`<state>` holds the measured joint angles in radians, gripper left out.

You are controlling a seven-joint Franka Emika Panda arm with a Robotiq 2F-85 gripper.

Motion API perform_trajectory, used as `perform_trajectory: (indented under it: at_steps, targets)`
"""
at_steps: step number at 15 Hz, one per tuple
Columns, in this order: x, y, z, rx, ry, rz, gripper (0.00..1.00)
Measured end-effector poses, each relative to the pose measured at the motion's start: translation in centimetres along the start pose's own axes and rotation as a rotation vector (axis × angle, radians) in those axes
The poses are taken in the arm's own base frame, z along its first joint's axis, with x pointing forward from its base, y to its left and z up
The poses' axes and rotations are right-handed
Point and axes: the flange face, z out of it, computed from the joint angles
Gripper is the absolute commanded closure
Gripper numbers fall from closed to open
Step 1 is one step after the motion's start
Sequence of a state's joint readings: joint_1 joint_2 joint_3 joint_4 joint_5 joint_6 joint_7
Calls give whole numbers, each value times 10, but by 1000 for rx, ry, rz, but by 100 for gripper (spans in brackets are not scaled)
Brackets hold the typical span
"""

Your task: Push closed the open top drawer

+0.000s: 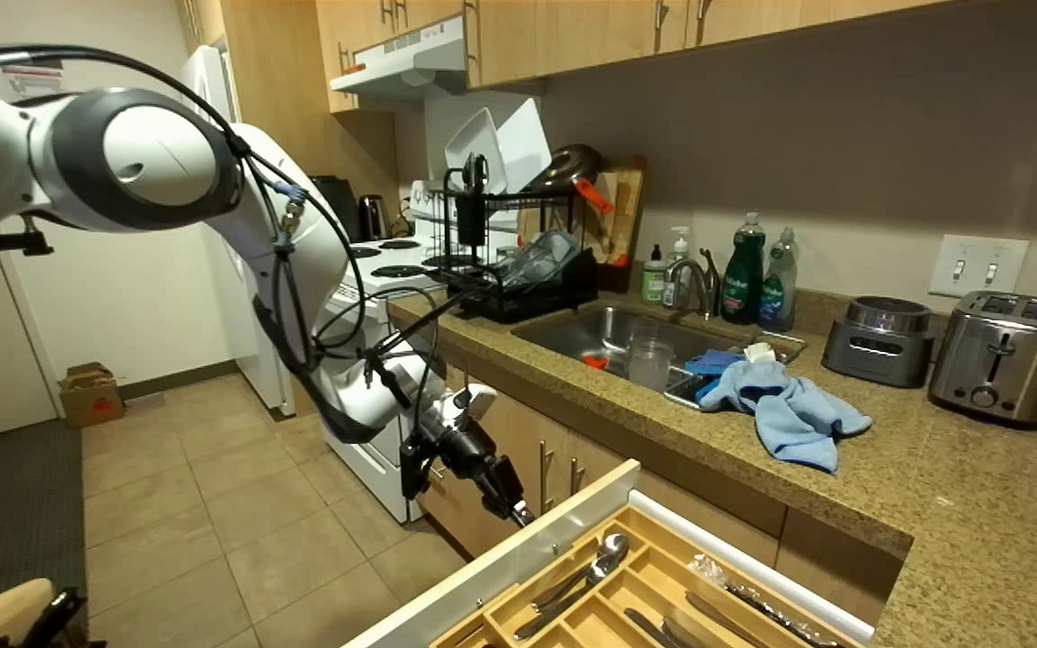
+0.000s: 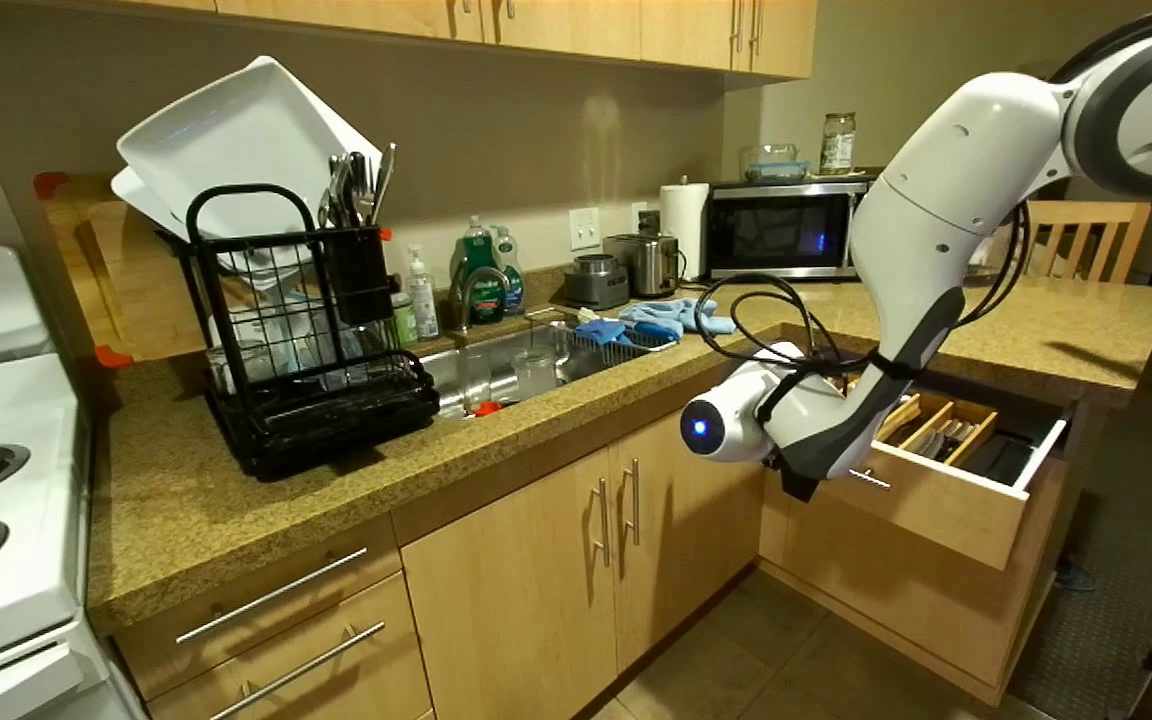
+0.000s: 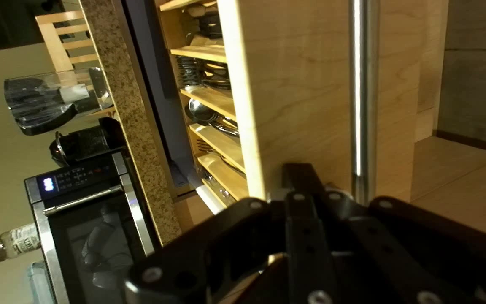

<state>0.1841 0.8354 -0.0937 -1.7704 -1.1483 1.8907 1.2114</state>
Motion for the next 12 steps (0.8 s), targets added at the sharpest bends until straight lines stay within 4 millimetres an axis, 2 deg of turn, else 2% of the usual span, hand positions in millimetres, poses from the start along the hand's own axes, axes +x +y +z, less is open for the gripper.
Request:
perform_trajectory:
  at_steps: [3,6,9,12]
  targets:
    - [1,-2,3,-20,-8,23,100]
    - [3,0,15,-52,-28,46,100]
    - [4,8,43,-95,-57,73,100]
    - [5,20,83,-140,-93,89,100]
